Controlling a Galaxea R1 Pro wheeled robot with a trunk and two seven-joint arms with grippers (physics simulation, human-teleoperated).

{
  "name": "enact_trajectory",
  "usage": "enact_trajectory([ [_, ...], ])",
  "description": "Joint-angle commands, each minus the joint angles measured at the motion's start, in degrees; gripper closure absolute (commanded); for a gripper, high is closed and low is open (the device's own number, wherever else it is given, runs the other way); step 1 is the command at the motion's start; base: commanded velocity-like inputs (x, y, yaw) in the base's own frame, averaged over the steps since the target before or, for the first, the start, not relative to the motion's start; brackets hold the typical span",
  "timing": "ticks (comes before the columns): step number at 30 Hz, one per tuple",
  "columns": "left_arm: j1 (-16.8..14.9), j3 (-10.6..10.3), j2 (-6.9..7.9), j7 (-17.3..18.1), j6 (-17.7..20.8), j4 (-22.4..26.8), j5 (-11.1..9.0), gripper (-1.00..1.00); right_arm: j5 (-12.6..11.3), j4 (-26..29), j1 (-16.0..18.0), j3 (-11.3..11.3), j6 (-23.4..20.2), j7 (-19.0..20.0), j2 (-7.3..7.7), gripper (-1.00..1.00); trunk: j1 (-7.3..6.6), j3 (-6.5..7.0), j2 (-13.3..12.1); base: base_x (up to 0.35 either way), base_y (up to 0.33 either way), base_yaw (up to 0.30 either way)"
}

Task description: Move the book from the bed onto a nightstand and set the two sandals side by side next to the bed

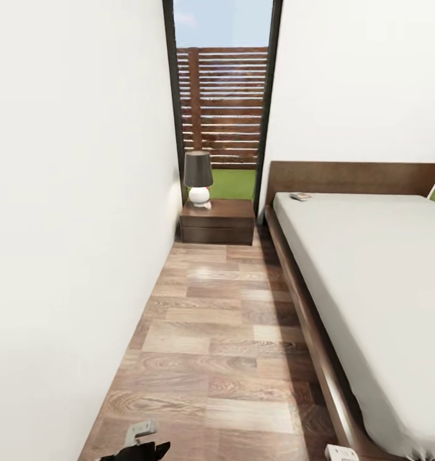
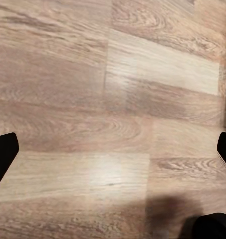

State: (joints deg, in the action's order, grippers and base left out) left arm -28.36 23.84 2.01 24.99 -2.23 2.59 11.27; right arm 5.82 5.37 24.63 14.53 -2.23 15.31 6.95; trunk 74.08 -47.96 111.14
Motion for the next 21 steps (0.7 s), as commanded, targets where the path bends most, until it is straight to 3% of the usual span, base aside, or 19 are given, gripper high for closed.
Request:
enact_trajectory([
  [1,0.0,0.4,0.01,0.1,-0.2,0.0,0.6,-1.00,0.6,0.1,0.0,0.5,-0.2,0.2,0.00,-1.00,0.03,-0.05,0.0,0.328,0.001,0.000],
  [10,0.0,0.4,0.02,0.1,-0.2,0.0,0.6,-1.00,0.6,0.1,0.0,0.5,-0.2,0.2,0.00,-1.00,0.03,-0.05,0.0,0.329,0.000,-0.038],
  [21,0.0,0.5,0.01,0.1,-0.2,0.0,0.6,-1.00,0.6,0.1,0.0,0.5,-0.2,0.2,0.00,-1.00,0.03,-0.05,0.0,0.329,0.014,-0.139],
])
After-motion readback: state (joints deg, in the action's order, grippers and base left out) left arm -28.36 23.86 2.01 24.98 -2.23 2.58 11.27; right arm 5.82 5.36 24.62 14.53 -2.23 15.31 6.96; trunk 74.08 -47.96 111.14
